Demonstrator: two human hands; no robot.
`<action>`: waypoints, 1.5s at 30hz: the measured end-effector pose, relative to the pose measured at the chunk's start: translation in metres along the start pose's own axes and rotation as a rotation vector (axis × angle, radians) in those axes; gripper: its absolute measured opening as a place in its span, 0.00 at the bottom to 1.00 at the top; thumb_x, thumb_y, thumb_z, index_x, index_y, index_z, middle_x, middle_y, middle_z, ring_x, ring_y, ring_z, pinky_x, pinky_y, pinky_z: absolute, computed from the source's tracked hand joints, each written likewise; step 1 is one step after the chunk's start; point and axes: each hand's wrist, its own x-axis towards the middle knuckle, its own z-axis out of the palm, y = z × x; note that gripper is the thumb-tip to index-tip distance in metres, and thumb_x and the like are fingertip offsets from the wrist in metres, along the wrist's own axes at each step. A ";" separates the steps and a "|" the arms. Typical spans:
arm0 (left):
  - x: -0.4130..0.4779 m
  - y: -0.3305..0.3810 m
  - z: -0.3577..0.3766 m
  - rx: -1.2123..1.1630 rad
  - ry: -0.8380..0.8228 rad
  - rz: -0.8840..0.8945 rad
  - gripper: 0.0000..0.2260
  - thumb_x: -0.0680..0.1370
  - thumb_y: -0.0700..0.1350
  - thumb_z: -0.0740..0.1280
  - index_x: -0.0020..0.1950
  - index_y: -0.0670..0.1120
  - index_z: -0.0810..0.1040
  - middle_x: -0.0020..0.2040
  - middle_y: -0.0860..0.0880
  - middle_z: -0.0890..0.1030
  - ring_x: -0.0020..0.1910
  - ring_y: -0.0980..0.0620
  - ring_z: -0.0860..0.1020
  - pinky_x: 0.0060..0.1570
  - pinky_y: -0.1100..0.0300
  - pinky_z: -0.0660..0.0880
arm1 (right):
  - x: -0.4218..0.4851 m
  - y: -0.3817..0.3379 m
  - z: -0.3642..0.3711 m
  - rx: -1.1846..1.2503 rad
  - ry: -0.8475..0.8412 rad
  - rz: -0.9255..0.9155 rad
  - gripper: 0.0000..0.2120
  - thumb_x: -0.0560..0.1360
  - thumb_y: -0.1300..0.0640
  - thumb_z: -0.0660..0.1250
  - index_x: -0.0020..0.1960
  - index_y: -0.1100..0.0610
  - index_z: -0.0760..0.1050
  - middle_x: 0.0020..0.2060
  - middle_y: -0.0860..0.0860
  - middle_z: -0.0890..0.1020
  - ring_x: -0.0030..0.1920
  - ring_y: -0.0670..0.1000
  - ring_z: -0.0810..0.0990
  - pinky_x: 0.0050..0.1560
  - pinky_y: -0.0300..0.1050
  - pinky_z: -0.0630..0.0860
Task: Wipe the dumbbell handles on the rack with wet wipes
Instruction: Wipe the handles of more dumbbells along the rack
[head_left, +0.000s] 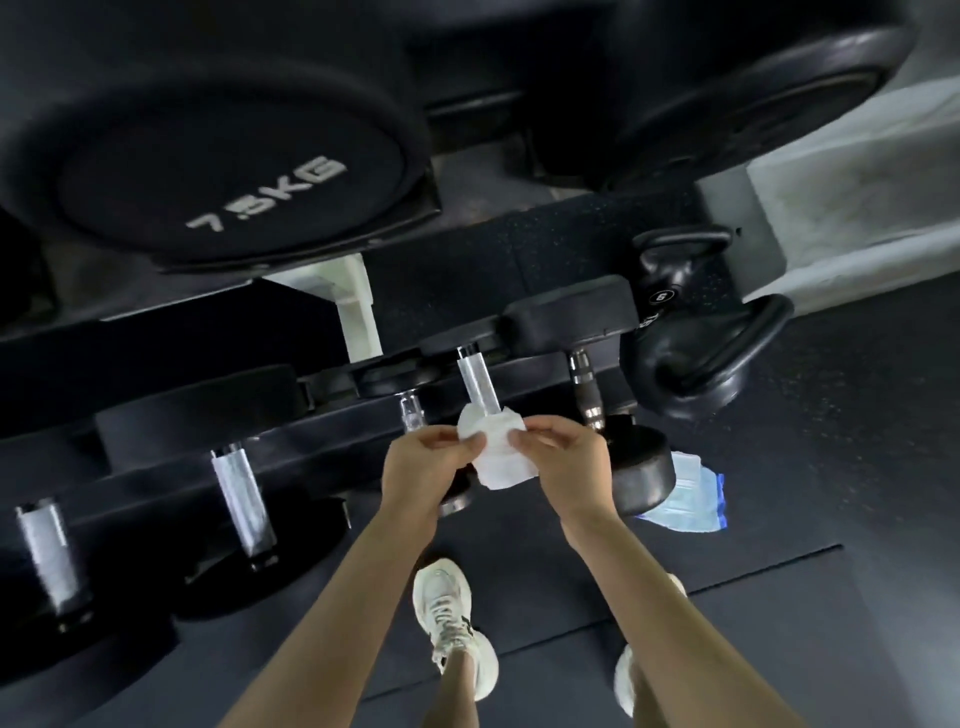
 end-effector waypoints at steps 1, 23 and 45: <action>-0.001 0.002 -0.004 -0.053 -0.033 -0.026 0.05 0.69 0.40 0.75 0.40 0.46 0.80 0.39 0.47 0.83 0.37 0.51 0.81 0.42 0.59 0.78 | -0.003 0.001 0.004 -0.021 0.017 -0.003 0.05 0.69 0.57 0.74 0.45 0.50 0.82 0.39 0.45 0.85 0.43 0.45 0.83 0.52 0.47 0.79; 0.076 0.010 -0.016 0.284 0.202 0.403 0.08 0.76 0.45 0.68 0.55 0.50 0.81 0.50 0.55 0.82 0.51 0.55 0.80 0.51 0.62 0.74 | 0.065 0.011 0.053 -0.345 0.054 -0.299 0.17 0.79 0.59 0.61 0.68 0.55 0.72 0.57 0.52 0.82 0.54 0.49 0.80 0.51 0.31 0.71; 0.130 0.059 -0.021 0.811 -0.170 0.747 0.16 0.76 0.51 0.68 0.64 0.55 0.76 0.62 0.56 0.78 0.63 0.57 0.74 0.53 0.68 0.69 | 0.075 0.020 0.080 -0.389 0.100 -0.322 0.17 0.81 0.59 0.59 0.68 0.53 0.71 0.63 0.51 0.78 0.56 0.51 0.79 0.57 0.40 0.75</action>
